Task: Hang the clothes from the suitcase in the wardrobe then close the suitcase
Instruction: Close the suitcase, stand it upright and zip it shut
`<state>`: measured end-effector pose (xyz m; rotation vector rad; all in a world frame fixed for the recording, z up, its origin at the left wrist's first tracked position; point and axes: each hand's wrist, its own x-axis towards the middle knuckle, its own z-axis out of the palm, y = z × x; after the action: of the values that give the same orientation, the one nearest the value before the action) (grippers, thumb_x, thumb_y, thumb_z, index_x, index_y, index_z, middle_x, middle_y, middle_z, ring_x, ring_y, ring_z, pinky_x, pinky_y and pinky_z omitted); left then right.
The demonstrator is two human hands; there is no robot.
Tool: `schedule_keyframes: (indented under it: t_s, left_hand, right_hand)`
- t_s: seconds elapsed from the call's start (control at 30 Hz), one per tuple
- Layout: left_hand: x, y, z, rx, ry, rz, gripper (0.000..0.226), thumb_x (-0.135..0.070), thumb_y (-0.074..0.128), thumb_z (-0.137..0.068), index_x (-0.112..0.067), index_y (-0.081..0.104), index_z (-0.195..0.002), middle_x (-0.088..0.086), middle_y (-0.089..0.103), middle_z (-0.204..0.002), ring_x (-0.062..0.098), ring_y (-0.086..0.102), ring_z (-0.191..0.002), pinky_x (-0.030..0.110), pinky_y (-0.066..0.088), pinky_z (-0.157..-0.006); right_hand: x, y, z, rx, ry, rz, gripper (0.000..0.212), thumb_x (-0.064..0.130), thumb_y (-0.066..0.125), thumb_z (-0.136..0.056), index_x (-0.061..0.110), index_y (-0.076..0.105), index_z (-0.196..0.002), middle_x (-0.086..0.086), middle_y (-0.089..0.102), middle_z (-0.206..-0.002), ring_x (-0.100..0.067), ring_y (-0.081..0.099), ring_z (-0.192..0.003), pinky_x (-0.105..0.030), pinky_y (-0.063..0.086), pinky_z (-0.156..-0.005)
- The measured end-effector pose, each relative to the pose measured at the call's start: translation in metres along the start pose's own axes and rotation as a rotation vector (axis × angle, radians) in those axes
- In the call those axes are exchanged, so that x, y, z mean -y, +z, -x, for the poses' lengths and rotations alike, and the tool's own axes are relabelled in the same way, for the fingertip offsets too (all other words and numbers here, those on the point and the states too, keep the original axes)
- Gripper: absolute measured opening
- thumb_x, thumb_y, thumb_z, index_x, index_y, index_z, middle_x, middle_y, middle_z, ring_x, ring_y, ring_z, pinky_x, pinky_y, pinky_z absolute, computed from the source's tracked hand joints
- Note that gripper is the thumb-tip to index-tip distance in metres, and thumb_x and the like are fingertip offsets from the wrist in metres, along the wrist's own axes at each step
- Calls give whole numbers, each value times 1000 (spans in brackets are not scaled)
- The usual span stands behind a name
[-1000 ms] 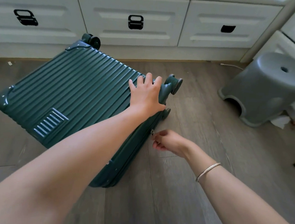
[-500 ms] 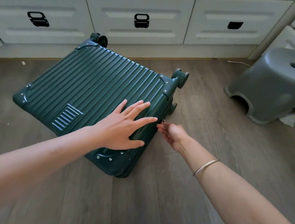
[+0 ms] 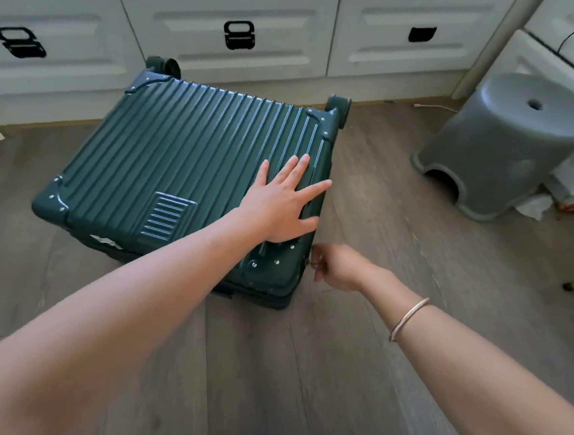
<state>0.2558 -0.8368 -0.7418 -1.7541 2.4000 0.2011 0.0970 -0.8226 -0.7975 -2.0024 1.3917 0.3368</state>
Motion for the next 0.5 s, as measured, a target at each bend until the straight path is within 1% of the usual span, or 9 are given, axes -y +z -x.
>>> schedule_keyframes:
  t_s: [0.03,0.07,0.13,0.2,0.27,0.33,0.37,0.43,0.5]
  left_hand:
    - [-2,-2,-7,-6,-12,-9,70,-61,33,-93,-43,-3,-150,7,-19,-160,22,-17,-148,56,-5,-117]
    - [-5,-3,-13,-12,-23,-15,71,-61,34,-92,-42,-3,-151,7,-17,-160,23,-15,-148,57,-5,-117]
    - [-8,-6,-16,-29,-14,-2,76,-64,36,-91,-40,-3,-151,8,-14,-161,24,-13,-148,59,-3,-117]
    - [-5,-8,-4,-32,85,39,83,-73,35,-85,-40,-1,-151,6,-11,-162,25,-14,-148,62,-3,-115]
    - [3,-7,19,2,226,51,92,-82,31,-76,-40,0,-151,3,-11,-162,24,-16,-148,61,-5,-116]
    - [10,1,43,32,310,-42,103,-87,30,-68,-37,-4,-151,3,-15,-160,25,-17,-147,55,-5,-118]
    - [12,6,51,18,331,-122,108,-87,32,-67,-33,-7,-152,5,-16,-160,26,-16,-147,53,-4,-119]
    - [17,16,57,-42,348,-260,112,-82,42,-71,-24,-10,-152,9,-11,-161,29,-11,-148,52,2,-120]
    - [17,18,53,-88,350,-289,111,-77,48,-75,-18,-3,-153,11,-1,-162,31,-2,-149,51,7,-120]
  right_hand:
    - [0,0,4,49,-17,19,25,4,55,-86,12,58,-110,-12,67,-115,-31,60,-109,-32,48,-81]
    - [-1,1,6,77,-24,20,28,5,56,-87,9,58,-115,-12,66,-116,-29,60,-110,-32,47,-82]
    - [-8,5,7,93,-13,-61,26,3,59,-85,10,59,-110,-10,69,-112,-27,63,-106,-34,49,-87]
    - [-15,10,5,78,13,-170,25,-3,55,-84,12,60,-102,-9,73,-102,-23,67,-96,-37,53,-87]
    - [-20,12,3,46,9,-221,29,-6,49,-82,11,62,-101,-8,75,-96,-19,68,-85,-35,55,-81]
    - [-22,13,2,25,-19,-236,31,-7,45,-82,10,62,-101,-7,75,-96,-13,65,-74,-29,54,-73]
    - [-22,13,2,17,-31,-237,31,-8,44,-83,10,62,-101,-8,74,-96,-11,64,-72,-28,54,-72]
    - [-22,12,2,-2,-41,-226,30,-8,45,-82,12,62,-97,-9,74,-98,-14,64,-76,-31,54,-76]
    - [-25,9,1,-22,-28,-206,28,-7,48,-82,14,61,-95,-10,74,-99,-16,63,-80,-32,53,-79]
